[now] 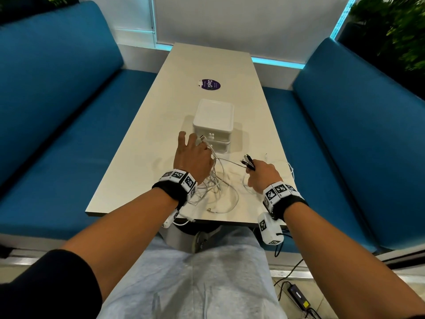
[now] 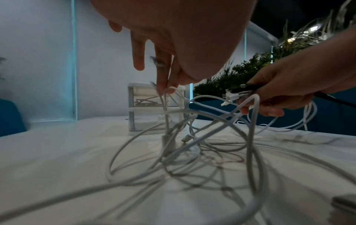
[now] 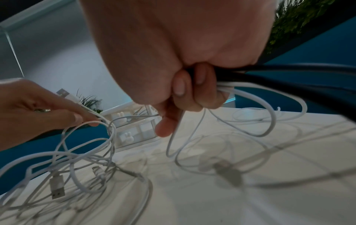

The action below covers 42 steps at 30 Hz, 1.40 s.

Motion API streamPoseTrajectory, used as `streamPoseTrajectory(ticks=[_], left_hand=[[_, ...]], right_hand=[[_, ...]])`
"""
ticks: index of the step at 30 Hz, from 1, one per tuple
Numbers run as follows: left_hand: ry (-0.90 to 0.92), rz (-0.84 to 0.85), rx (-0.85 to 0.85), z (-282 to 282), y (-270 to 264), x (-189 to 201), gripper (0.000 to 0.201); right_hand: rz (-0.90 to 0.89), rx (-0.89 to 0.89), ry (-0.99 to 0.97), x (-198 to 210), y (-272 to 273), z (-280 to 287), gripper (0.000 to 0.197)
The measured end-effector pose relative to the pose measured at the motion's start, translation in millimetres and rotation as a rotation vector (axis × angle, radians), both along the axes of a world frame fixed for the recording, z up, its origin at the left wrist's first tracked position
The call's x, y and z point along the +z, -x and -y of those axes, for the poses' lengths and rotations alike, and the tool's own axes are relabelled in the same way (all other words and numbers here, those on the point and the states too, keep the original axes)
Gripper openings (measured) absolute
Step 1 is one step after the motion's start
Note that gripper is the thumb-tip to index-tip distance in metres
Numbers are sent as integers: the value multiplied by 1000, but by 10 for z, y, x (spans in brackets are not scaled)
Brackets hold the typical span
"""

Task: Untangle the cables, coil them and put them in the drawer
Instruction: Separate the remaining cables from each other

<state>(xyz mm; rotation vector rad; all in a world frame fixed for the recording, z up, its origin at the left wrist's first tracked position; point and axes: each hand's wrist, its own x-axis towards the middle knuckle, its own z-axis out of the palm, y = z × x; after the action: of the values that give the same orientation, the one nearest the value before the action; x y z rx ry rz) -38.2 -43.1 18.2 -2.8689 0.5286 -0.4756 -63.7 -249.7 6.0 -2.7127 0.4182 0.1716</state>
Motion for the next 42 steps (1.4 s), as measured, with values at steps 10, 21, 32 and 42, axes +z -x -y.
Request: streamPoseTrajectory(ticks=[10,21,32,42], left_hand=[[22,-101,49,118,28,29,30],[271,110,-168,100,14,41,27],[437,-327,-272,470,87,-351,47],[142,-273,-264,207,6,-531,51]], right_hand=[[-11,25,1,11,14,-54,19],[-18,34,43,4,20,-72,20],[24,71,2,43,41,-69,14],[18,194,133,29,38,22,20]])
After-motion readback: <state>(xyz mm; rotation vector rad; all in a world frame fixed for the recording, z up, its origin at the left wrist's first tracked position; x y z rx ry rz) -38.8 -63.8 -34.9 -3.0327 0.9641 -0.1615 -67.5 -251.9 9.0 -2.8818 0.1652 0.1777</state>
